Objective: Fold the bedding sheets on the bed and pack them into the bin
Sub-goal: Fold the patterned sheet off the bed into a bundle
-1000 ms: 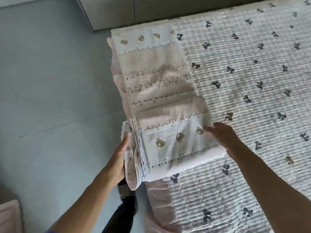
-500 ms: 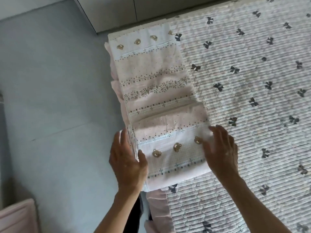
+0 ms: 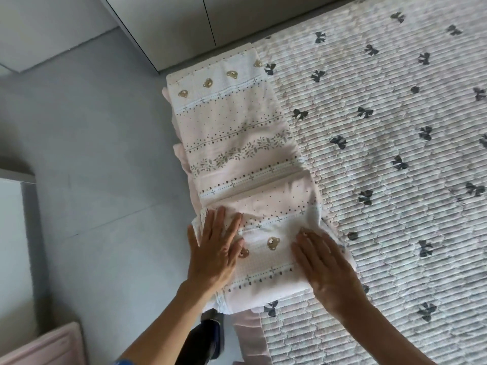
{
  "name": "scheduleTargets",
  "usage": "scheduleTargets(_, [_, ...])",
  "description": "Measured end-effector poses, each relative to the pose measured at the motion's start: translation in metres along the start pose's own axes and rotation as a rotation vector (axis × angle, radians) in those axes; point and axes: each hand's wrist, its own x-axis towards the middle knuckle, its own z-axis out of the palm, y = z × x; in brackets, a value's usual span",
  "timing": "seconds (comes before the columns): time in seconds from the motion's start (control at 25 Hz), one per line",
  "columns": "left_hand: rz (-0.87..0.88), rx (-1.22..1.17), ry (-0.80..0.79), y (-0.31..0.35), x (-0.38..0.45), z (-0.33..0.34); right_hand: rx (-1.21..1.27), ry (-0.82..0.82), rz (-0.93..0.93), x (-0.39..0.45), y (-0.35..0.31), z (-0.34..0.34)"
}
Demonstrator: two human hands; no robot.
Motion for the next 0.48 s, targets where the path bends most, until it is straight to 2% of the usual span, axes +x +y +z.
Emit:
scheduleTargets(0.04, [0.012,-0.012,-0.010,-0.001,0.004,-0.004,0.012,-0.060,0.010,0.012,0.002,-0.010])
scheduleTargets(0.12, [0.042,-0.080,0.001,-0.004,0.012,-0.015,0.155,-0.315,0.027,0.048,0.005,-0.051])
scheduleTargets(0.2, [0.073,-0.263,0.017,-0.013,0.026,-0.036,0.225,-0.573,0.066,0.092,0.004,-0.105])
scheduleTargets(0.24, [0.049,-0.393,-0.035,-0.020,0.037,-0.053,0.238,-0.646,0.075,0.116,0.006,-0.130])
scheduleTargets(0.32, [-0.037,-0.652,-0.297,-0.040,0.069,-0.088,0.282,-0.721,0.142,0.171,0.012,-0.176])
scheduleTargets(0.4, [-0.124,-0.894,-0.516,-0.064,0.099,-0.109,0.267,-0.787,0.195,0.228,0.027,-0.193])
scheduleTargets(0.48, [-0.227,-1.209,-0.605,-0.089,0.123,-0.124,0.254,-0.828,0.220,0.299,0.040,-0.198])
